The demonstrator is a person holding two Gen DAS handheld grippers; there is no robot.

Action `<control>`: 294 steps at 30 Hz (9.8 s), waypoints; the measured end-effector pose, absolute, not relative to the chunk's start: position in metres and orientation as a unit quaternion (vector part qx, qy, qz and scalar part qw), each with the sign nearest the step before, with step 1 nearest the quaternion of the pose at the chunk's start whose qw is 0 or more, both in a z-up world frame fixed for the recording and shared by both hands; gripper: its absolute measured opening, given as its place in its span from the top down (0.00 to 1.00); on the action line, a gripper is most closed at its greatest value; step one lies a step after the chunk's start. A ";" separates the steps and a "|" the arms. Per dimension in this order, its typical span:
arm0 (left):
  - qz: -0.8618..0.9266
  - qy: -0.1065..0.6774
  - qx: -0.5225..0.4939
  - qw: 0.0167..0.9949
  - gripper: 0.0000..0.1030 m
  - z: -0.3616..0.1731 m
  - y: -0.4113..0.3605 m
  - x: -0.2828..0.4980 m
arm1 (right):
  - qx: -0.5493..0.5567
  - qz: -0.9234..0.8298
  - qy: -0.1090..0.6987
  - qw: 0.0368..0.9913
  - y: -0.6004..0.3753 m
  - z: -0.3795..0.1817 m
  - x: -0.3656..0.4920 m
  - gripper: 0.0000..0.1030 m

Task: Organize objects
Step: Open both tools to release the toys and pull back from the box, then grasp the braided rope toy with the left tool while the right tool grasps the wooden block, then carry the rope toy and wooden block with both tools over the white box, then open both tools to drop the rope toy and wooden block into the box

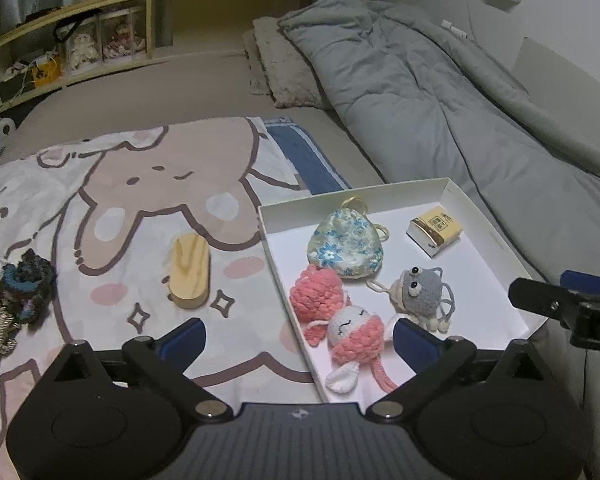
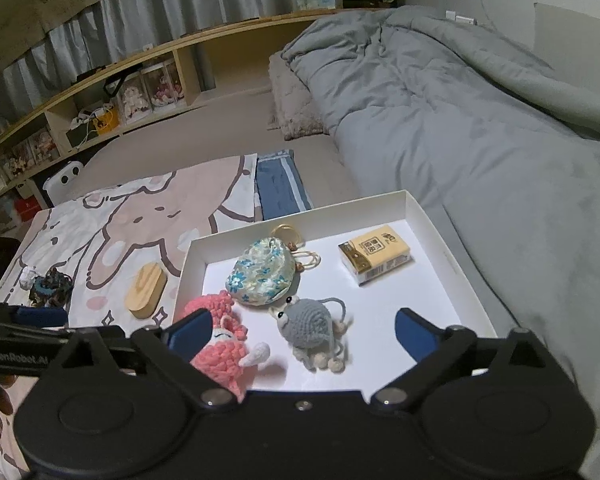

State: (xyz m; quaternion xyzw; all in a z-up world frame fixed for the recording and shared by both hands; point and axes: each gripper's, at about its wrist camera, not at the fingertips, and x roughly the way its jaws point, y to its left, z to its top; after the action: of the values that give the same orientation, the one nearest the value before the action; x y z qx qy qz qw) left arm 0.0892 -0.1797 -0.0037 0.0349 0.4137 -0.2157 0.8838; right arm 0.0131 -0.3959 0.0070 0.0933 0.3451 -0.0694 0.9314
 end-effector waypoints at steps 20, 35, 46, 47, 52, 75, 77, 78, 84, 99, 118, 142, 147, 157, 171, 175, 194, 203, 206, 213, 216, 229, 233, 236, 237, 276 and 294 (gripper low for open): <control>-0.210 0.364 0.029 0.907 0.00 0.007 -0.135 0.077 | 0.079 -0.074 0.328 0.939 -0.372 0.005 0.004 0.00; -0.152 0.339 0.036 0.928 0.00 0.011 -0.061 0.104 | 0.095 -0.036 0.310 0.945 -0.322 0.004 0.054 0.00; -0.087 0.329 0.022 0.940 0.00 0.005 0.008 0.130 | 0.096 0.000 0.309 0.946 -0.271 -0.008 0.103 0.00; -0.084 0.329 0.020 0.940 0.00 0.004 0.013 0.132 | 0.097 0.002 0.310 0.946 -0.267 -0.010 0.108 0.00; -0.075 0.332 0.012 0.940 0.00 -0.001 0.042 0.144 | 0.104 0.016 0.313 0.944 -0.249 -0.021 0.128 0.00; -0.067 0.406 -0.037 0.911 0.30 -0.063 0.121 0.205 | 0.094 0.024 0.369 0.924 -0.202 -0.109 0.202 0.22; -0.069 0.418 -0.034 0.905 0.30 -0.070 0.121 0.209 | 0.083 0.015 0.376 0.923 -0.201 -0.118 0.204 0.28; -0.070 0.427 -0.032 0.901 0.30 -0.074 0.121 0.210 | 0.075 0.012 0.373 0.925 -0.200 -0.120 0.203 0.29; -0.061 0.456 -0.014 0.888 0.30 -0.094 0.122 0.215 | 0.069 0.040 0.367 0.927 -0.196 -0.128 0.202 0.43; -0.028 0.442 0.006 0.897 0.32 -0.104 0.122 0.215 | 0.040 0.092 0.390 0.915 -0.192 -0.129 0.179 0.54; -0.108 0.495 0.068 0.859 0.50 -0.090 0.092 0.181 | -0.023 0.210 0.443 0.871 -0.180 -0.108 0.093 0.54; -0.138 0.512 0.162 0.832 0.60 -0.111 0.051 0.176 | 0.061 0.156 0.486 0.858 -0.180 -0.125 0.120 0.54; -0.124 0.493 0.141 0.849 0.60 -0.099 0.050 0.172 | 0.054 0.151 0.463 0.872 -0.183 -0.114 0.119 0.54; -0.123 0.413 0.060 0.901 0.60 -0.045 0.031 0.160 | 0.052 0.136 0.366 0.919 -0.201 -0.057 0.111 0.54; -0.179 0.375 0.026 0.909 0.60 -0.011 -0.027 0.136 | 0.081 0.099 0.320 0.939 -0.264 -0.009 0.078 0.54; -0.202 0.372 0.020 0.906 0.60 -0.004 -0.055 0.134 | 0.098 0.075 0.315 0.941 -0.301 -0.001 0.068 0.54; -0.344 0.346 0.051 0.871 0.60 0.015 -0.235 0.110 | 0.116 -0.041 0.304 0.945 -0.458 0.002 0.018 0.54; -0.430 0.362 0.091 0.822 0.60 -0.011 -0.297 0.099 | 0.119 -0.054 0.311 0.941 -0.495 -0.010 0.012 0.54; -0.461 0.371 0.116 0.798 0.60 -0.026 -0.311 0.096 | 0.112 -0.048 0.319 0.940 -0.501 -0.014 0.012 0.54; -0.519 0.396 0.189 0.733 0.60 -0.052 -0.337 0.096 | 0.080 -0.028 0.350 0.933 -0.505 -0.027 0.021 0.54; -0.528 0.406 0.213 0.715 0.60 -0.059 -0.342 0.100 | 0.067 -0.017 0.363 0.929 -0.503 -0.032 0.027 0.54; -0.550 0.461 0.249 0.650 0.60 -0.094 -0.353 0.119 | 0.015 -0.003 0.428 0.904 -0.504 -0.062 0.048 0.54; -0.544 0.465 0.252 0.652 0.51 -0.100 -0.356 0.119 | 0.016 -0.009 0.439 0.898 -0.510 -0.067 0.049 0.54; -0.537 0.467 0.234 0.663 0.37 -0.098 -0.354 0.122 | 0.026 -0.017 0.447 0.894 -0.514 -0.070 0.051 0.44; -0.537 0.469 0.228 0.663 0.36 -0.098 -0.353 0.123 | 0.030 -0.023 0.448 0.893 -0.514 -0.069 0.050 0.37; -0.418 0.397 0.151 0.803 0.19 -0.010 -0.252 0.096 | 0.047 -0.047 0.367 0.928 -0.455 0.010 -0.013 0.26; -0.361 0.339 0.097 0.863 0.00 0.020 -0.181 0.070 | 0.059 -0.089 0.332 0.937 -0.418 0.021 -0.051 0.00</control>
State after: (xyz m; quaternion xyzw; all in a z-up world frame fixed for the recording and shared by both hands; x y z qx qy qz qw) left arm 0.0698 -0.1812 0.0204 0.0968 0.3388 -0.3610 0.8634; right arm -0.0513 -0.4185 0.0209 0.0586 0.3323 -0.0886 0.9372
